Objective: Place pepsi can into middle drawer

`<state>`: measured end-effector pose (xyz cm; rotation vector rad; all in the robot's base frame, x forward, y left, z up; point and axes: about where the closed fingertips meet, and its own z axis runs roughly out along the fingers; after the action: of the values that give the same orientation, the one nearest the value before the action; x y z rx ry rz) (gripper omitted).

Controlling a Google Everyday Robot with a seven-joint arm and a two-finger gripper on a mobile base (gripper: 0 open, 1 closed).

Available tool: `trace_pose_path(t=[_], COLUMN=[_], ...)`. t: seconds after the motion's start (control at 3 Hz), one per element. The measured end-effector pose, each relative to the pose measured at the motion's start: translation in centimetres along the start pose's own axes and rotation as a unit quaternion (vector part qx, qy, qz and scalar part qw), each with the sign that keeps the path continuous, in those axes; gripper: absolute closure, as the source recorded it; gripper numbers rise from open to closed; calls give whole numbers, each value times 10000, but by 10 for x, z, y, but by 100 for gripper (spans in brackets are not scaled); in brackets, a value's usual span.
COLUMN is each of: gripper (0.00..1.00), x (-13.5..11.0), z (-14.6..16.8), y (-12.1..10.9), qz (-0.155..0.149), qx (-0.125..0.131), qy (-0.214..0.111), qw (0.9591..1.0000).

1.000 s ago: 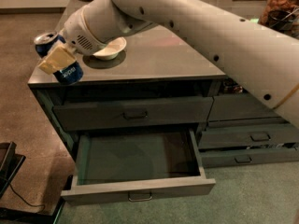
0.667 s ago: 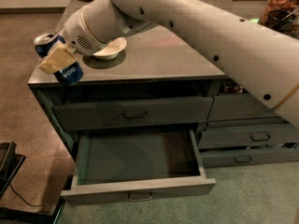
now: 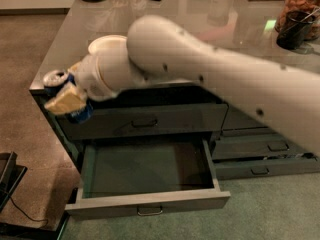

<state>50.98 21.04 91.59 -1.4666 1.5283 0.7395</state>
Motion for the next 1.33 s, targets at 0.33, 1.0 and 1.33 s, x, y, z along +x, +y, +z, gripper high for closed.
trace_pose_path(t=[0.33,1.0,1.33], gripper=[100,100,100], x=[51,70,106], z=[15,14,17], y=[35,51,51], qz=[204,177,4], qx=[165,376,357], qy=[-285,-250,-113], qw=[9992,9988,9993])
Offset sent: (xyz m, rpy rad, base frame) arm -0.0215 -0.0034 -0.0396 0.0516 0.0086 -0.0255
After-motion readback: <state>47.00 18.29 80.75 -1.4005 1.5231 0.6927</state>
